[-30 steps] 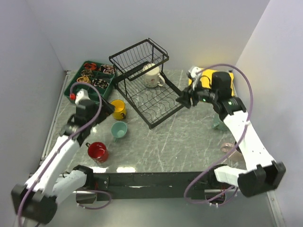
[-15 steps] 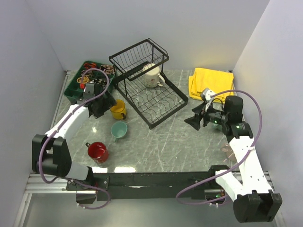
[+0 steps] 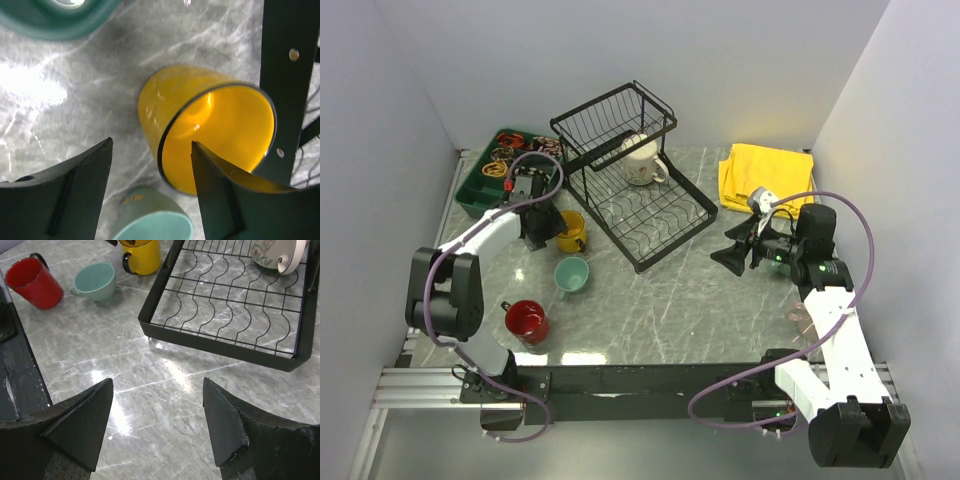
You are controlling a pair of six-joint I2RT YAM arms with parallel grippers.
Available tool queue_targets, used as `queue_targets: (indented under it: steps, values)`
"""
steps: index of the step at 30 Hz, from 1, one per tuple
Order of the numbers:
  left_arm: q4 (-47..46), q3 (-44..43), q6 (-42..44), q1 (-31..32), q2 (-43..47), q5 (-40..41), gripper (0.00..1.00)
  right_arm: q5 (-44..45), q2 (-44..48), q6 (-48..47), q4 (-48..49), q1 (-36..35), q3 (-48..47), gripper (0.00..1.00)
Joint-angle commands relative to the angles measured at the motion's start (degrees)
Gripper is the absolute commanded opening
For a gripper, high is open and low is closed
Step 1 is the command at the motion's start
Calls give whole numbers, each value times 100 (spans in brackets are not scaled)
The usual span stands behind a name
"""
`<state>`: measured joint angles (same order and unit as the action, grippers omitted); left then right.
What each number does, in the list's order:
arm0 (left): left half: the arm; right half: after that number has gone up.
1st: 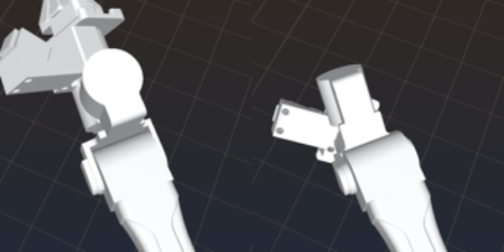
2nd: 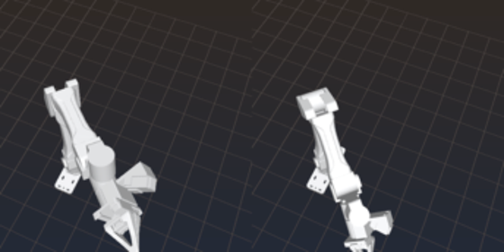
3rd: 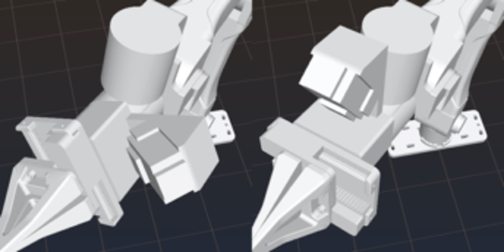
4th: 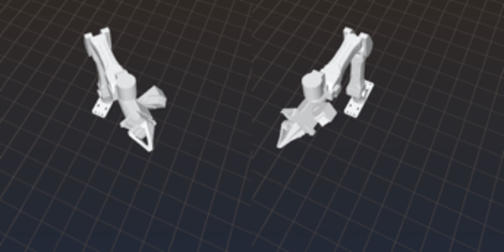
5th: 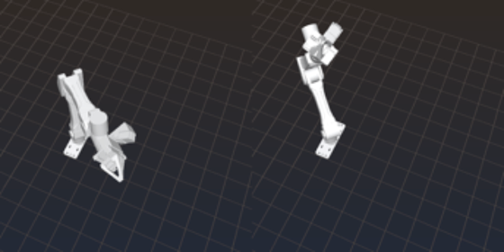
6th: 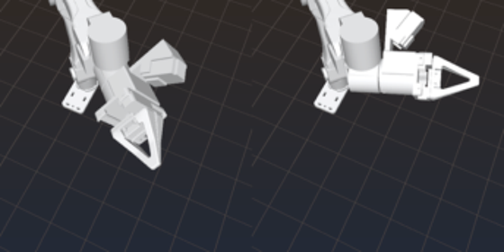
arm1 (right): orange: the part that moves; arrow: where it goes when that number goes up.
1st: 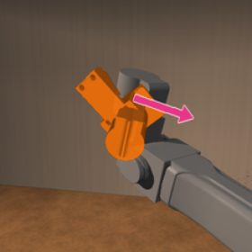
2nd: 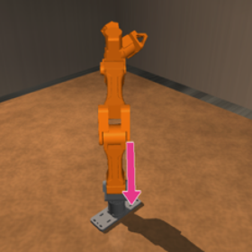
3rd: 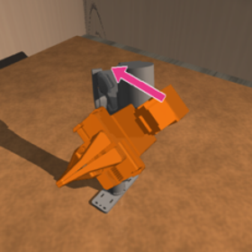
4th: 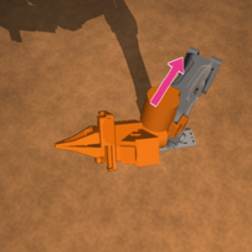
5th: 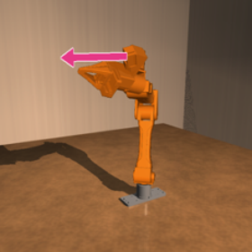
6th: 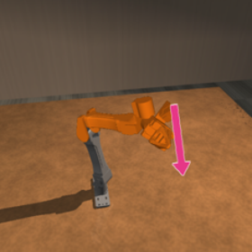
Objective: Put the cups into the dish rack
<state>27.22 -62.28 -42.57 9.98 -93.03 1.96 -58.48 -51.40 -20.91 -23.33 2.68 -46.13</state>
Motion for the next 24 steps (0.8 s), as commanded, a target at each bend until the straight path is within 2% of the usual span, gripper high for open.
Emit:
queue_targets:
  steps: [1,7,9,11,13,15,18,22,24]
  values:
    - [-103,-460,389,-5,-223,296,67,-190,16,34,180,57,34,79]
    - [107,-864,670,-5,-645,288,50,-182,-46,25,110,66,-10,79]
    - [195,-926,723,-5,-698,305,48,-199,-63,-18,-4,66,-71,79]
    - [222,-944,794,-5,-699,367,40,-234,-116,-106,-144,66,-185,79]
    - [213,-909,855,-5,-594,358,31,-252,-230,-334,-504,66,-317,79]
    - [178,-865,899,-5,-514,297,29,-278,-335,-667,-1020,66,-563,79]
    - [100,-821,969,-13,-330,157,20,-357,-538,-1089,-1706,66,-941,83]
    - [-120,-689,1005,-13,178,-81,1,-313,-836,-1547,-2561,40,-1485,84]
    - [-217,-540,978,-22,425,-143,1,-261,-924,-1644,-2886,22,-1785,84]
